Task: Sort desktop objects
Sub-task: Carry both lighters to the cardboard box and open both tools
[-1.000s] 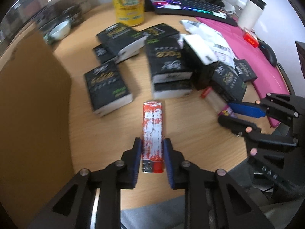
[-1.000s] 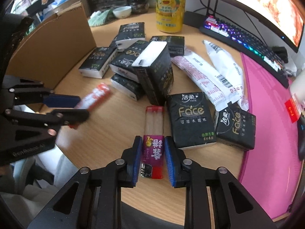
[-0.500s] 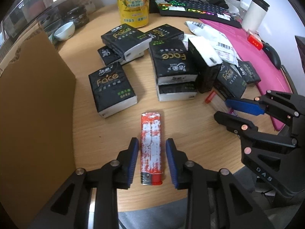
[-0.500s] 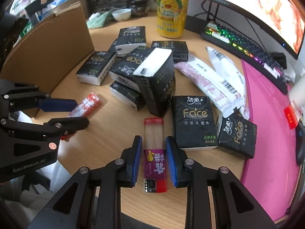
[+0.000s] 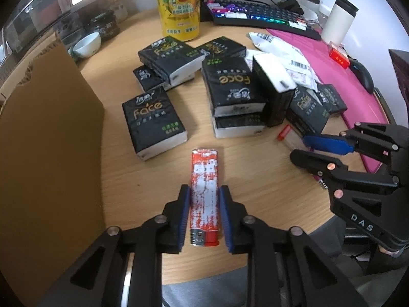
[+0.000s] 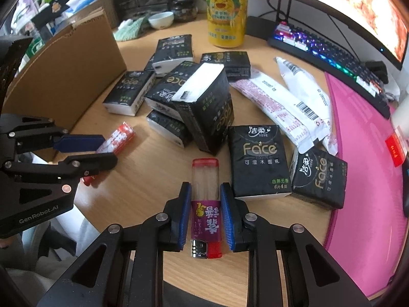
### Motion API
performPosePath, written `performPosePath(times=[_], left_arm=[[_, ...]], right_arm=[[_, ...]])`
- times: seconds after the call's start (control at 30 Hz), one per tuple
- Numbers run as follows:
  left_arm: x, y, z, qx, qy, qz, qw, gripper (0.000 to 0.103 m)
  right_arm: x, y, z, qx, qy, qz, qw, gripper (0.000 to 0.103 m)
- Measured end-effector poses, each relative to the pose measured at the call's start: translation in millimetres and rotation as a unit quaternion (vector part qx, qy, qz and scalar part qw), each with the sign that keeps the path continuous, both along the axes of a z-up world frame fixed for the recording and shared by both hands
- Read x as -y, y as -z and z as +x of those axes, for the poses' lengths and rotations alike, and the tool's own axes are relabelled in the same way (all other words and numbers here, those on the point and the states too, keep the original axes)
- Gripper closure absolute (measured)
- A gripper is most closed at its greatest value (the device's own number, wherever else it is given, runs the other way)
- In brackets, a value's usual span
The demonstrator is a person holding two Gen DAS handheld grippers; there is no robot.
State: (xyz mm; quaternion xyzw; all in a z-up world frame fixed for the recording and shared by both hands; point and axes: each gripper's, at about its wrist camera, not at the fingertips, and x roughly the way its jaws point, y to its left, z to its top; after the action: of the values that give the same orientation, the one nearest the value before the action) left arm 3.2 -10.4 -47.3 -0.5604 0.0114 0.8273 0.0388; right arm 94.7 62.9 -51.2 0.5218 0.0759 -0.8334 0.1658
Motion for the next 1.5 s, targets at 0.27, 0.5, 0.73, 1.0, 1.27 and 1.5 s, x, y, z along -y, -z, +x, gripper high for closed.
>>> performPosePath(times=[0.27, 0.5, 0.73, 1.0, 1.27, 1.5], left_arm=[[6.2, -20.3, 3.4, -0.012, 0.007, 0.03, 0.9995, 0.078], [30.3, -80.4, 23.8, -0.055, 0.021, 0.051, 0.9969, 0.078], [88.7, -135.0, 50.5, -0.101, -0.023, 0.051, 0.9933, 0.078], [147.8, -129.7, 65.9, -0.103, -0.099, 0.038, 0.9889, 0.078], [175.5, -116.2, 78.7, -0.097, -0.127, 0.041, 0.9862, 0.078], [186.3, -111.2, 86.4, -0.098, -0.138, 0.048, 0.9844, 0.064]], right_arm=[[-0.6, -14.9, 3.7, -0.001, -0.013, -0.023, 1.0, 0.08], [7.4, -41.0, 3.4, 0.0, -0.061, -0.052, 0.997, 0.08], [50.8, -93.2, -2.7, -0.03, -0.146, -0.068, 0.987, 0.08], [145.7, -134.8, -15.0, -0.05, -0.237, -0.087, 0.966, 0.08], [209.8, -132.3, -18.1, -0.037, -0.275, -0.083, 0.957, 0.08], [216.4, -128.6, -19.6, -0.037, -0.27, -0.08, 0.959, 0.077]])
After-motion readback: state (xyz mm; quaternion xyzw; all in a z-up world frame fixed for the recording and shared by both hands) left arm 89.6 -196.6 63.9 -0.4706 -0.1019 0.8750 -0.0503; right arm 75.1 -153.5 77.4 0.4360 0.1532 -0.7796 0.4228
